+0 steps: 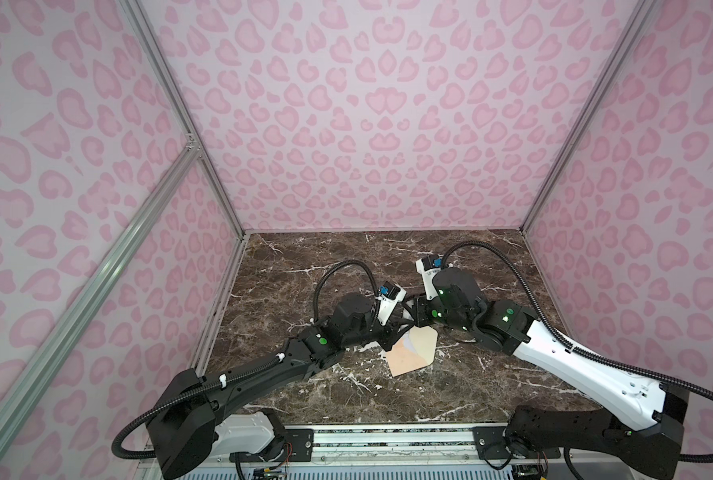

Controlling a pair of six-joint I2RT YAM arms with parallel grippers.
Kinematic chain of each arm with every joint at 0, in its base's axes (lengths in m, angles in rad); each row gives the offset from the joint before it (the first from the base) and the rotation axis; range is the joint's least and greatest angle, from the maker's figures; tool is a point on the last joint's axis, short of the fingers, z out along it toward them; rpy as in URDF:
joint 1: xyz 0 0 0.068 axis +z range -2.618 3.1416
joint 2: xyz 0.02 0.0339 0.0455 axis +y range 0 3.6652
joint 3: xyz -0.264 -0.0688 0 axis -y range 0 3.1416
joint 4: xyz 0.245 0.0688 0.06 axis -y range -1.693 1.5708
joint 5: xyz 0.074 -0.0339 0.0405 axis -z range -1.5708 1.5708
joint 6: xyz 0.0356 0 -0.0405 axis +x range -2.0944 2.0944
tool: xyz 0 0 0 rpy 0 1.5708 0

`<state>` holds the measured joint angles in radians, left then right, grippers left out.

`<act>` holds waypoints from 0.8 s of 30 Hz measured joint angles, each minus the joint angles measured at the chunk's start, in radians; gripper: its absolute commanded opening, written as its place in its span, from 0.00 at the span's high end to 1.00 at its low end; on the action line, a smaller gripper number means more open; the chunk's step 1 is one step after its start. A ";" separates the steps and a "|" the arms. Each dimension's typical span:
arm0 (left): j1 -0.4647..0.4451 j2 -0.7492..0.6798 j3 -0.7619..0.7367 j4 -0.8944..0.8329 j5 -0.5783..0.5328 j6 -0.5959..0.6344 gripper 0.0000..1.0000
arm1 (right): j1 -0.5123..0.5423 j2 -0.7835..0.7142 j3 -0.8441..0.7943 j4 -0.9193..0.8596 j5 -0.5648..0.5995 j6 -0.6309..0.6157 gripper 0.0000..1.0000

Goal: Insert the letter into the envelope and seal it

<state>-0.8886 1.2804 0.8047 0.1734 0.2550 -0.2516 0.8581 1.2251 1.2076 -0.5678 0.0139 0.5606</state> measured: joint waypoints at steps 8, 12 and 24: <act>-0.003 0.007 -0.017 -0.058 -0.014 -0.012 0.96 | -0.038 0.002 0.060 0.002 0.028 -0.027 0.96; -0.004 -0.022 -0.025 -0.074 -0.028 -0.014 0.96 | -0.070 0.000 0.073 -0.011 0.067 -0.045 0.96; -0.006 -0.187 -0.099 -0.067 -0.057 -0.014 0.96 | -0.385 -0.002 -0.322 0.104 0.145 -0.085 0.94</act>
<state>-0.8951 1.0939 0.7059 0.1066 0.1978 -0.2657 0.4732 1.2232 0.8860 -0.4637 0.1593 0.4759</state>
